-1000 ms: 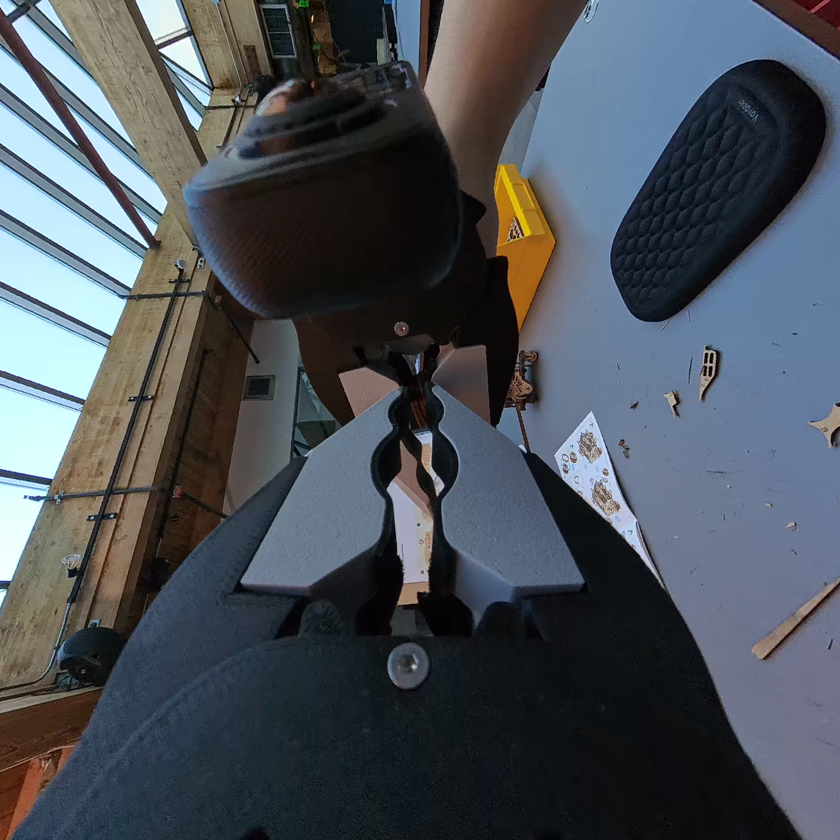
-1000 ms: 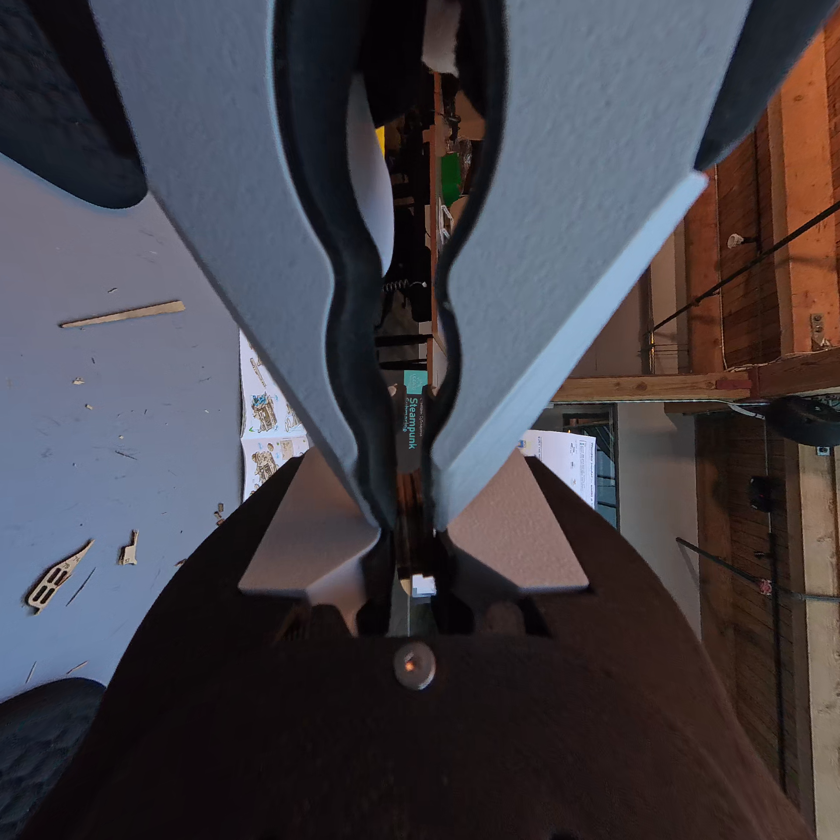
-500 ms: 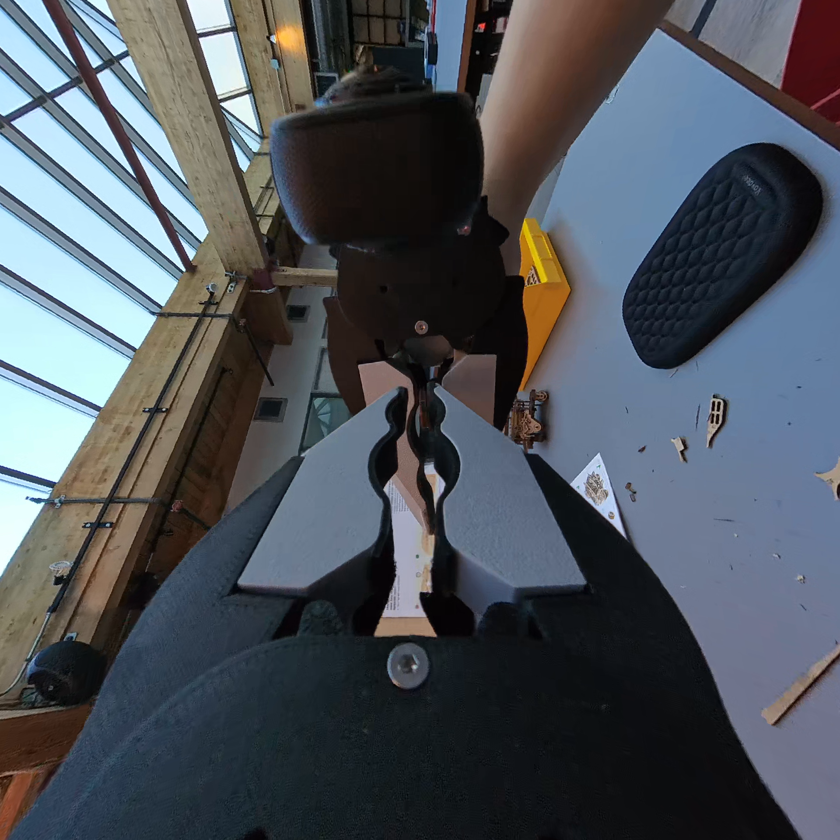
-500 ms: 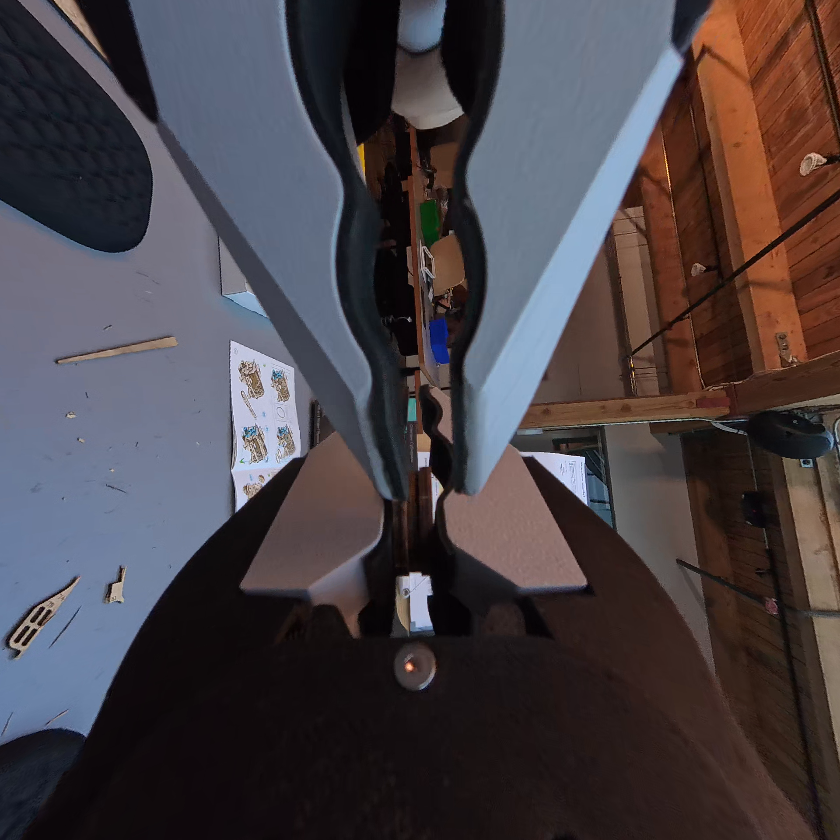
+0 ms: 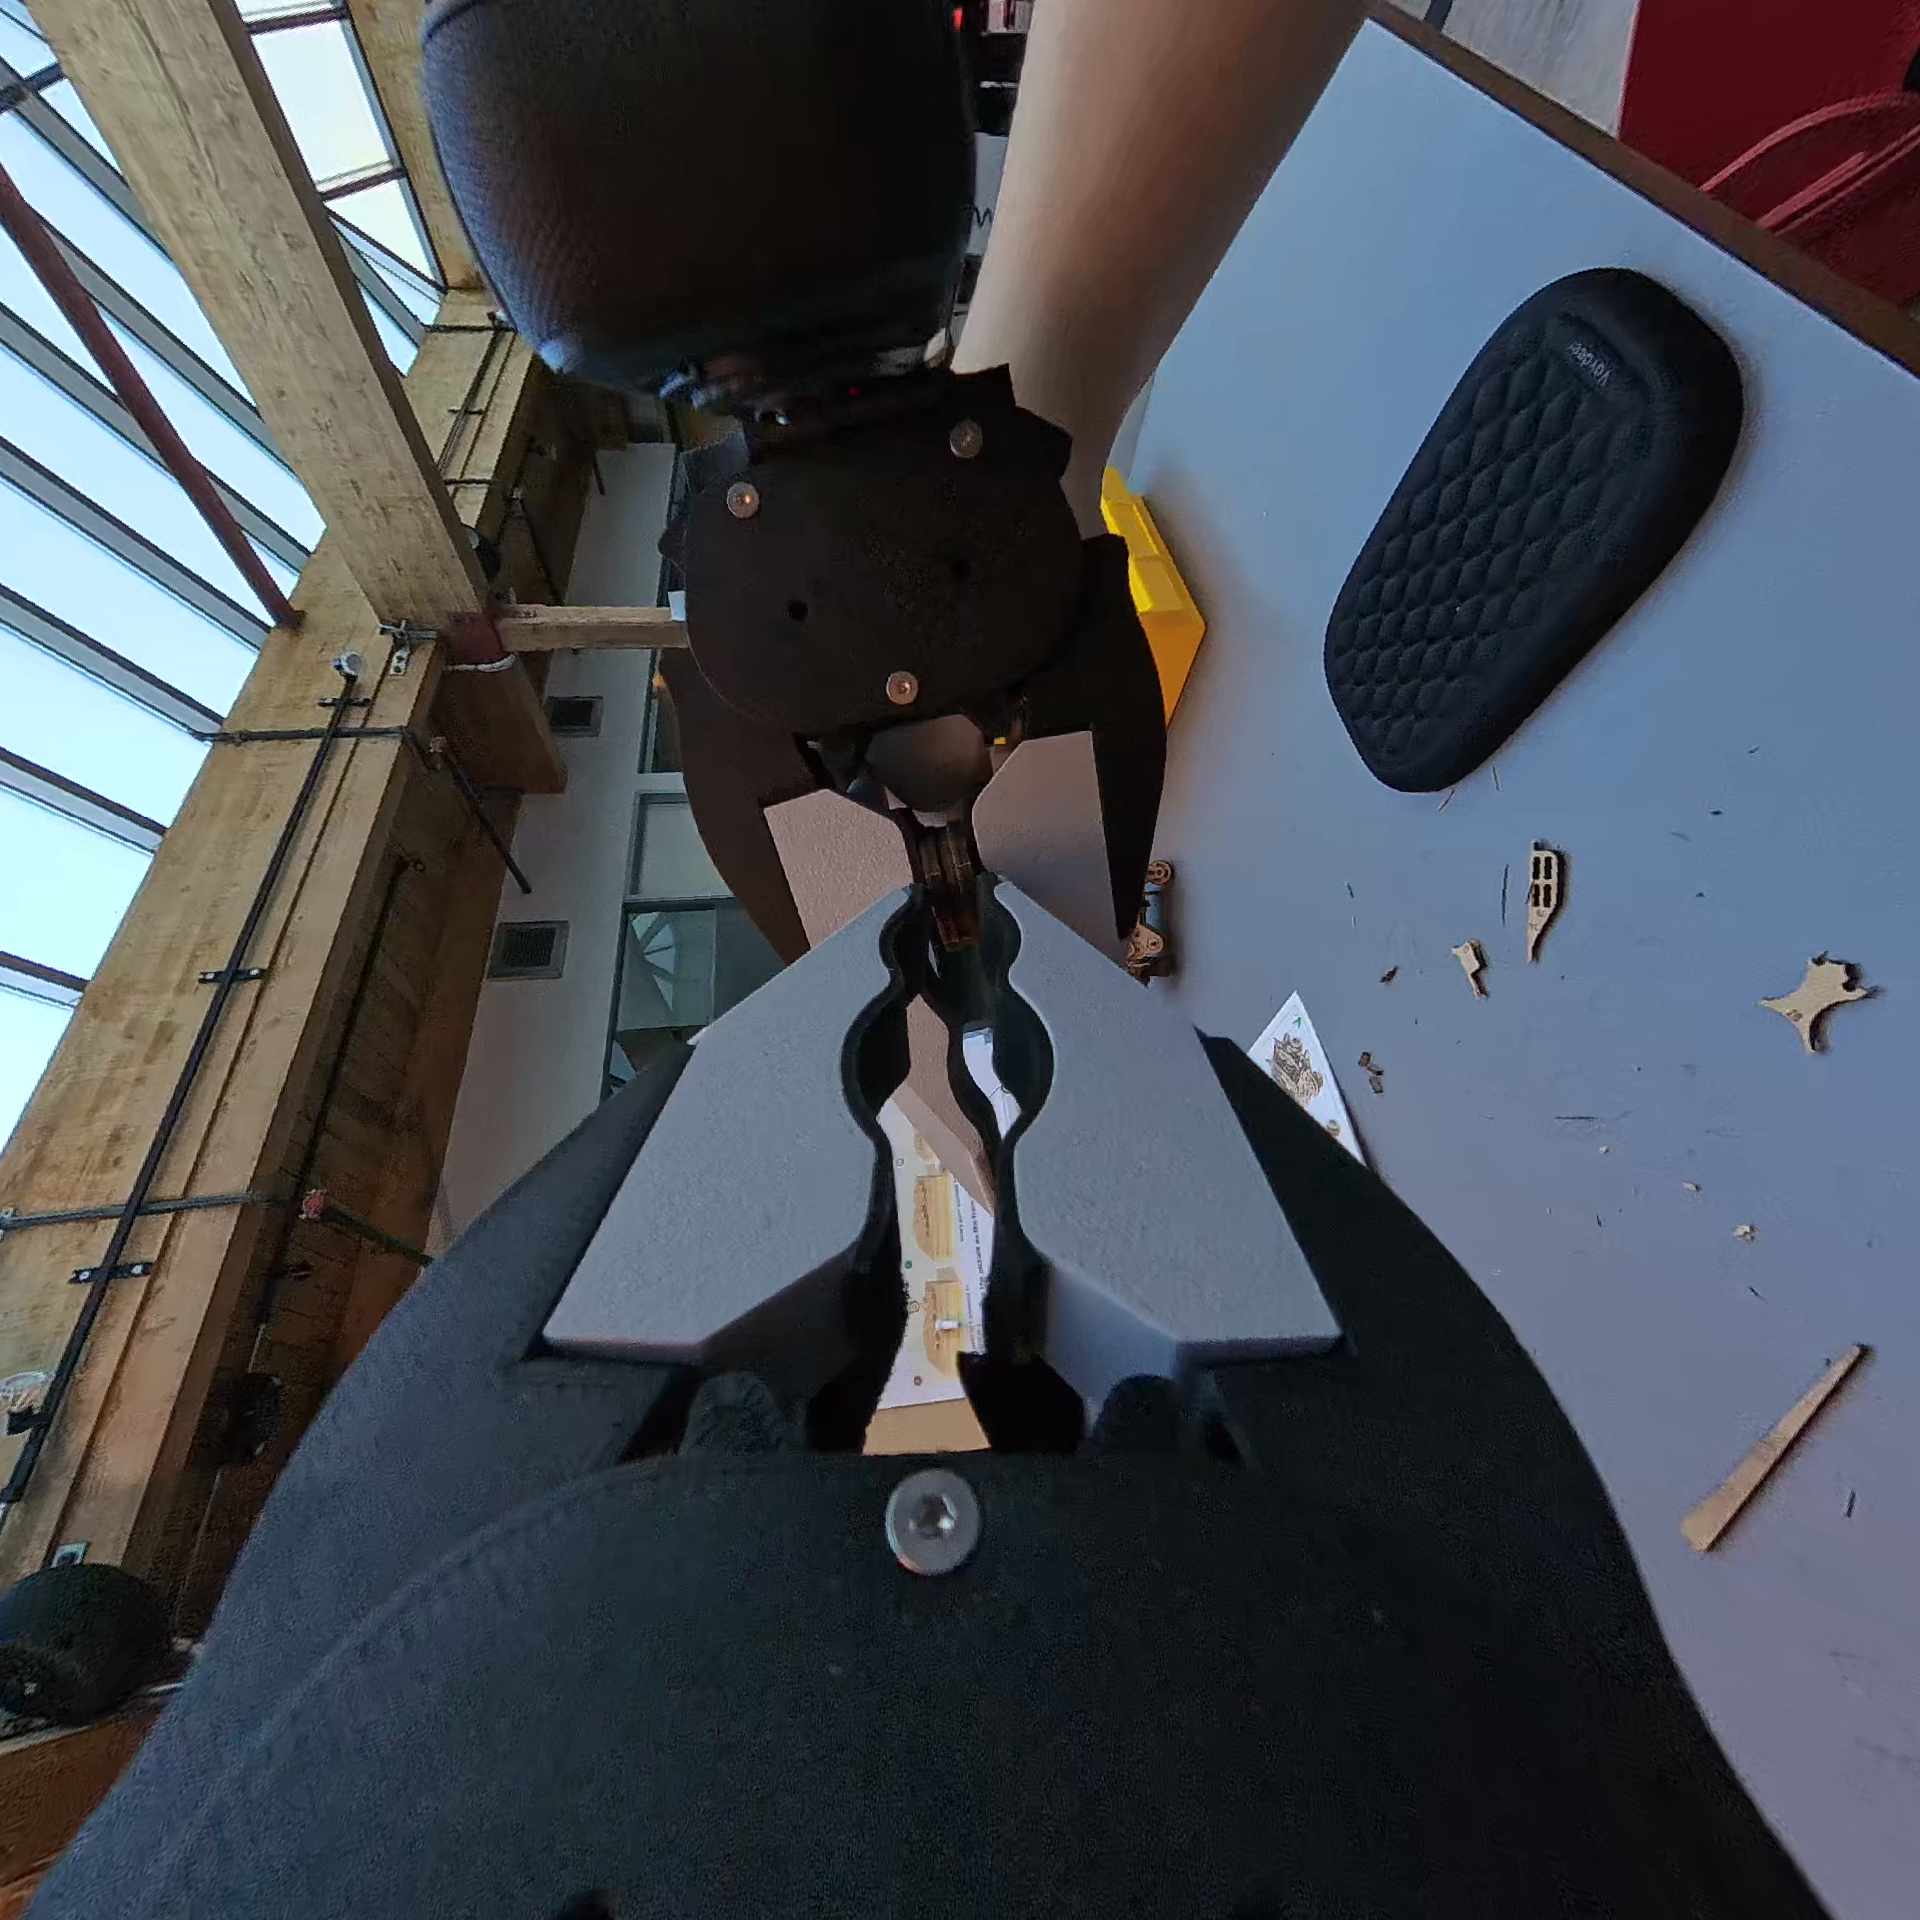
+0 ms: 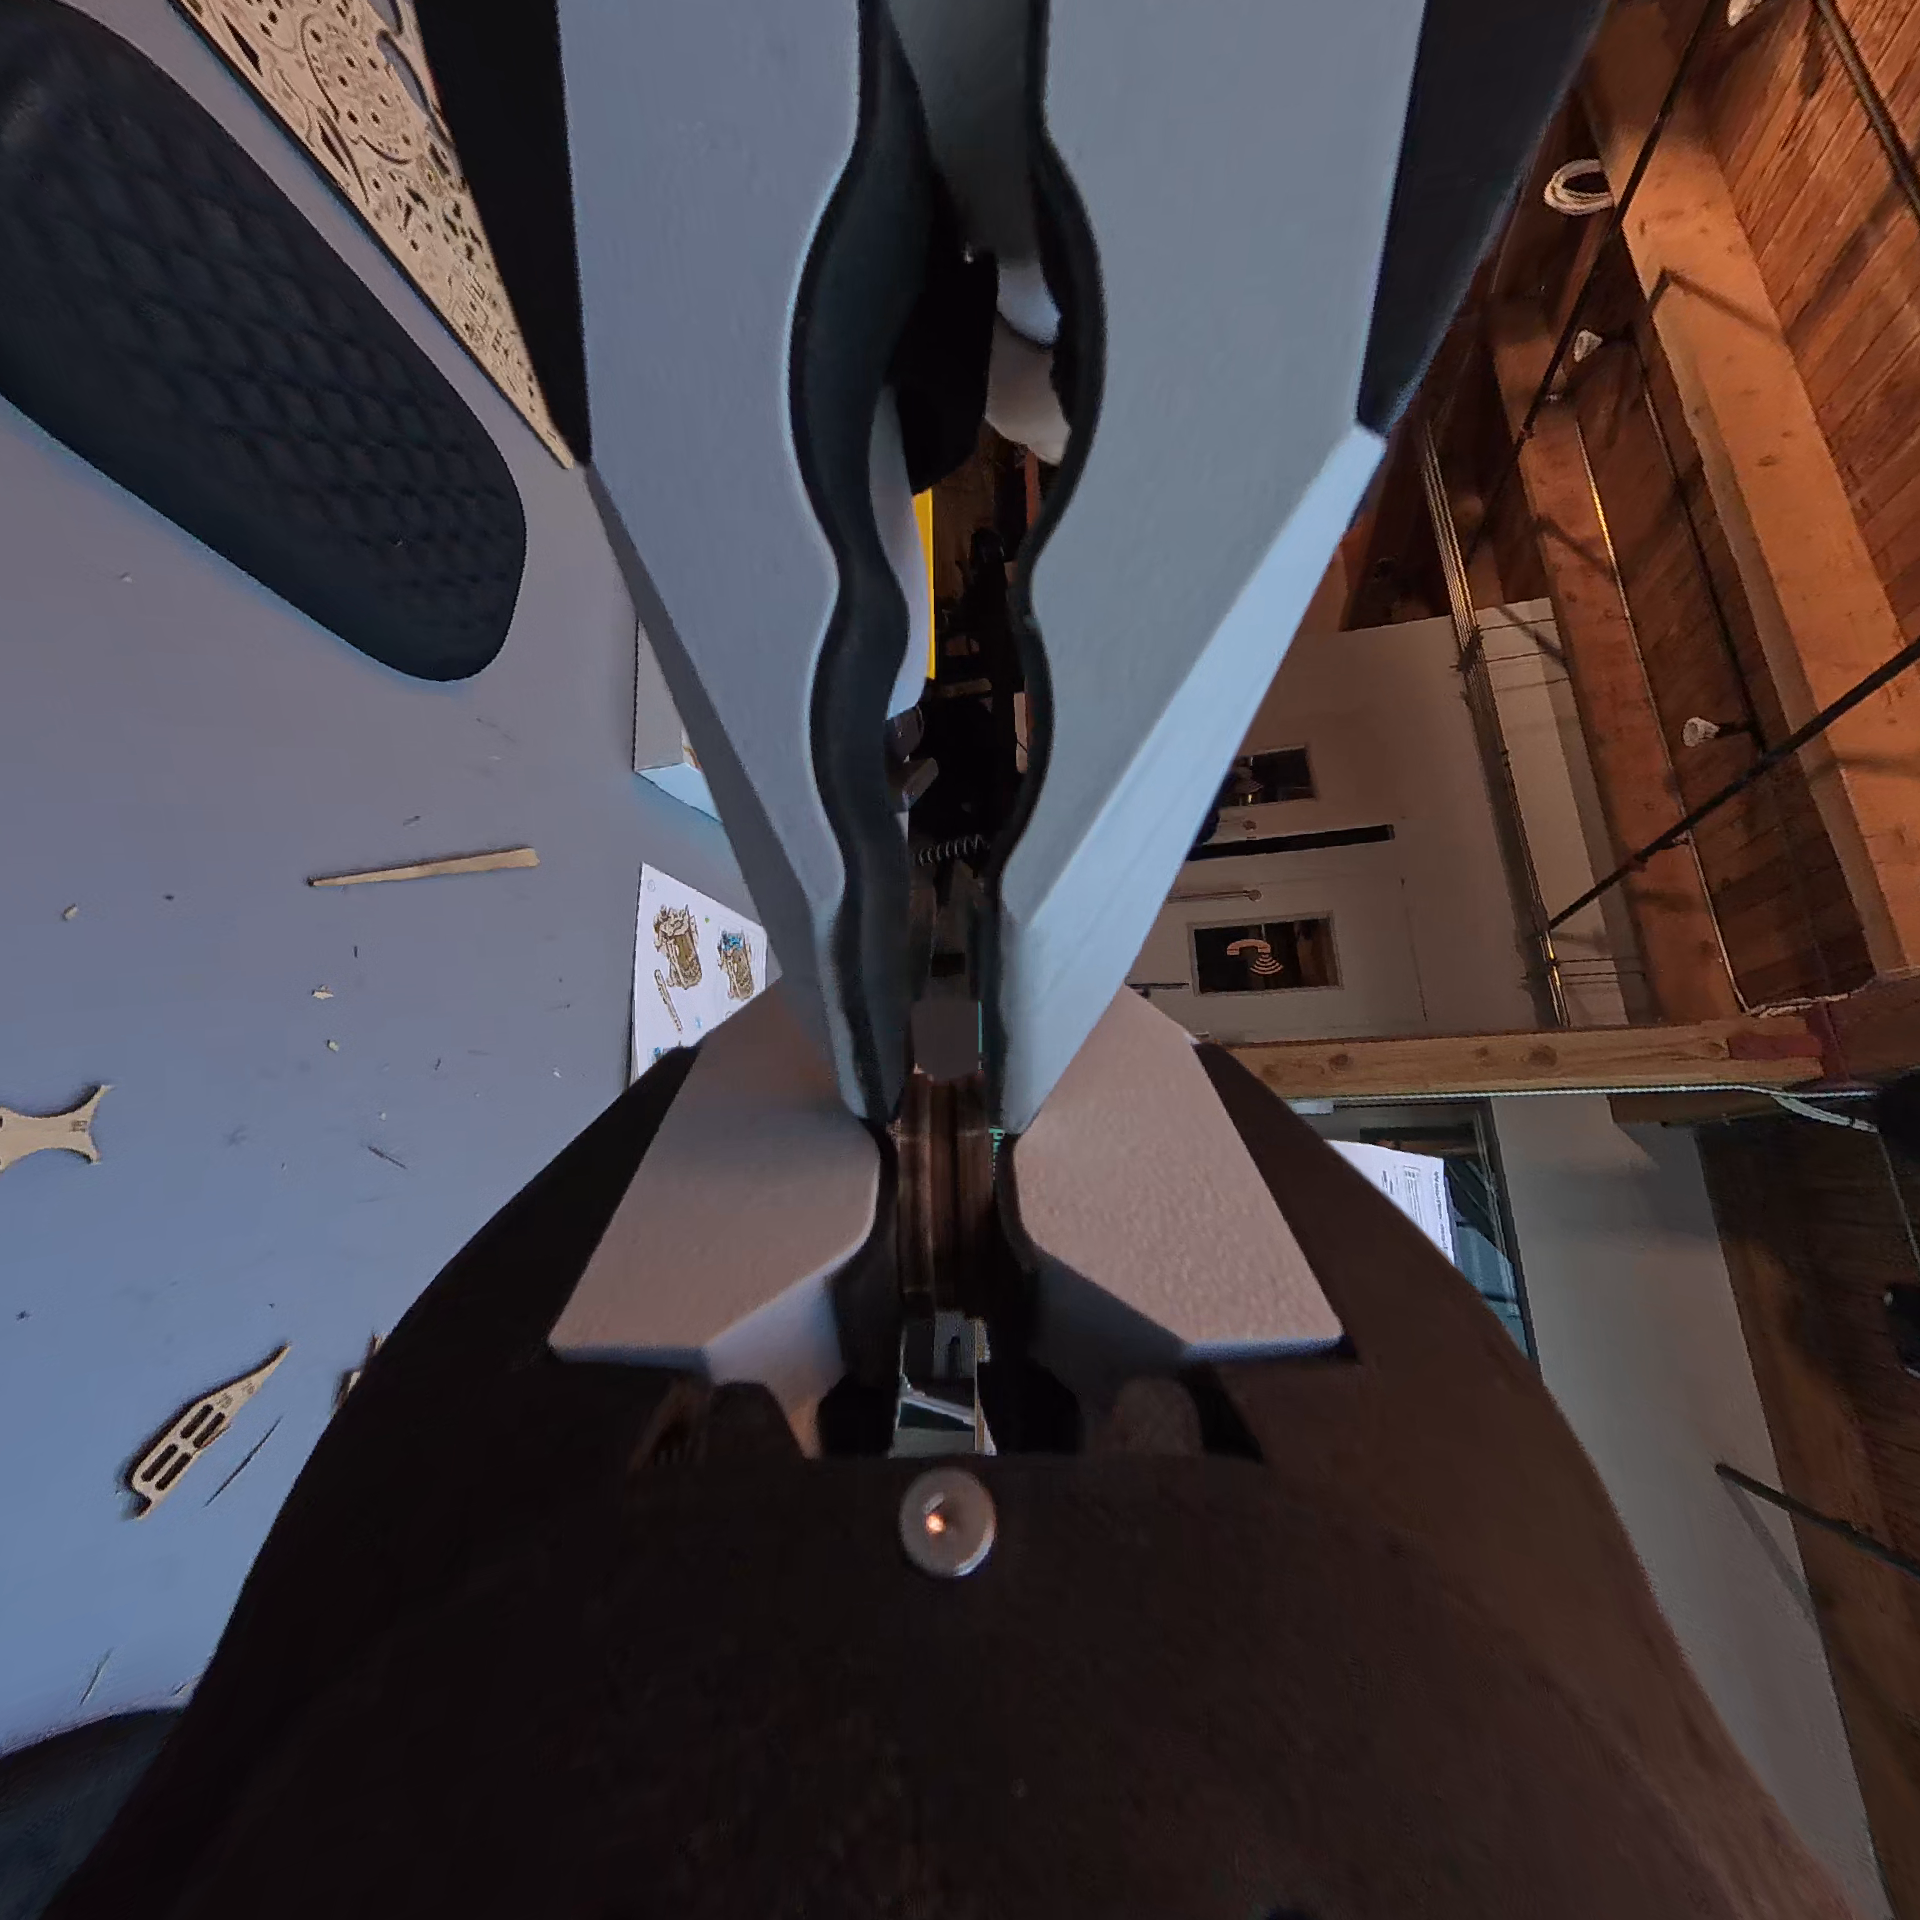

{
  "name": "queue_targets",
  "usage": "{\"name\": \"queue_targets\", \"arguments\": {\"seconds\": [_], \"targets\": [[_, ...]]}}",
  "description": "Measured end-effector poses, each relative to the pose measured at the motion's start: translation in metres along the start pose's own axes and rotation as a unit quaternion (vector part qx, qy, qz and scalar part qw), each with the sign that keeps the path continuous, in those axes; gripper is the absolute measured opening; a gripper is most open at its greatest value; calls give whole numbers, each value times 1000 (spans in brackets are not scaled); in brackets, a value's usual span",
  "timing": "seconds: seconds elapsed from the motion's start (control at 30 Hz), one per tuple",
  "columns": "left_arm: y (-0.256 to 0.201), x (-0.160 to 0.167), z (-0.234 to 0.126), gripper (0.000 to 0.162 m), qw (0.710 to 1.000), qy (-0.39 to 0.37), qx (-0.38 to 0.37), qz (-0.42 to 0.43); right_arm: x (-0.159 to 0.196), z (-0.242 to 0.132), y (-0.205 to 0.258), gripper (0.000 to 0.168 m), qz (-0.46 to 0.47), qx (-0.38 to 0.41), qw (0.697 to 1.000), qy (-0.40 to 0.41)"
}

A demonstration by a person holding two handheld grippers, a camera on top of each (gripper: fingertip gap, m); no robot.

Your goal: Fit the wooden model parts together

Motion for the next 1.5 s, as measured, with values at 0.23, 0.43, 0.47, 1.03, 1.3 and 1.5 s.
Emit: {"name": "queue_targets", "arguments": {"seconds": [0.23, 0.43, 0.47, 1.03, 1.3, 1.5], "targets": [[-5, 1, 0, 6, 1000, 10, 17, 9, -1, 2, 9, 5, -6, -20, 1000, -19], [-6, 1, -4, 6, 1000, 12, 11, 8, -2, 4, 8, 3, -11, -9, 1000, -5], [-5, 0, -5, 6, 1000, 11, 8, 7, -4, 3, 6, 4, -10, 0, 1000, -7], [-2, 2, -8, 6, 996, 83, 12, -4, 7, 11, -1, 4, -64, 31, 992, 107], [2, 5, -12, 16, 998, 49, -3, -40, -4, 2, -4, 5, 0, 29, 1000, 11], [-3, 3, -7, 7, 1000, 31, 0, -2, -6, 4, 3, 5, -2, 7, 1000, -12]]}}
Point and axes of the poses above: each gripper's, where its closed fingertips meet, z out along the fingers, x out of its underside, y = z × x across the jaws, the point moved 5 cm from there along -z, back along the fingers, and after that the axes turned 9 degrees about -z, right-handed, at the moved point
